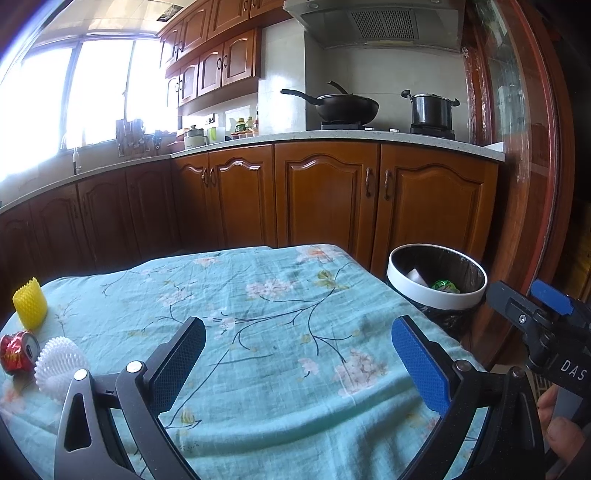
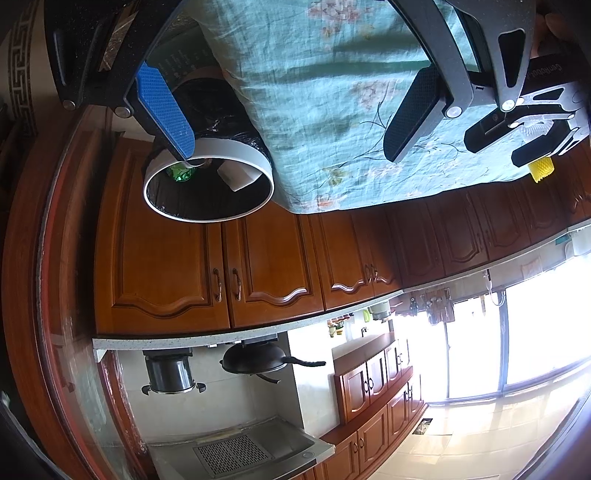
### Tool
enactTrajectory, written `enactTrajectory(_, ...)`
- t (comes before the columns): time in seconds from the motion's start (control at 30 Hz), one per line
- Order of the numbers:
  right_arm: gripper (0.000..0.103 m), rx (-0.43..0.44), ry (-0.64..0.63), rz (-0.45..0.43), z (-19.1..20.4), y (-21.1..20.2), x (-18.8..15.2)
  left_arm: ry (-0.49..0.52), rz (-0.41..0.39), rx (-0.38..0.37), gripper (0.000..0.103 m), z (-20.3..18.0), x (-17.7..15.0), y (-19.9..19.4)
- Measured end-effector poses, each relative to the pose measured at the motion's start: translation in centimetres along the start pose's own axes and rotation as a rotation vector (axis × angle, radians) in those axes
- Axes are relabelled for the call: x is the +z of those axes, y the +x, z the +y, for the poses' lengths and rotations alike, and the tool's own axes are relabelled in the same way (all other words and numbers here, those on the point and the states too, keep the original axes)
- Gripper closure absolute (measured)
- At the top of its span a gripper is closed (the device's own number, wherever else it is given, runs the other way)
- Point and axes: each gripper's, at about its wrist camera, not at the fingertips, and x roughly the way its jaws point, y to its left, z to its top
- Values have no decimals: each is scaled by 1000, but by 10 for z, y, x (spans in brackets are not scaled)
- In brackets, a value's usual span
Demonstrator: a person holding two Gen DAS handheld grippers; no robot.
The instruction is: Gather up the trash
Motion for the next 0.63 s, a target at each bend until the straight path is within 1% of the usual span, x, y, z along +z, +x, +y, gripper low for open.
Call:
enactTrajectory(0.5, 0, -1, 2, 6, 1, -1, 0, 1, 0, 0, 1, 0, 0, 0)
enactTrajectory(0.63, 0, -2, 5, 15, 1, 2, 0, -11, 8, -10, 1, 1, 1, 0)
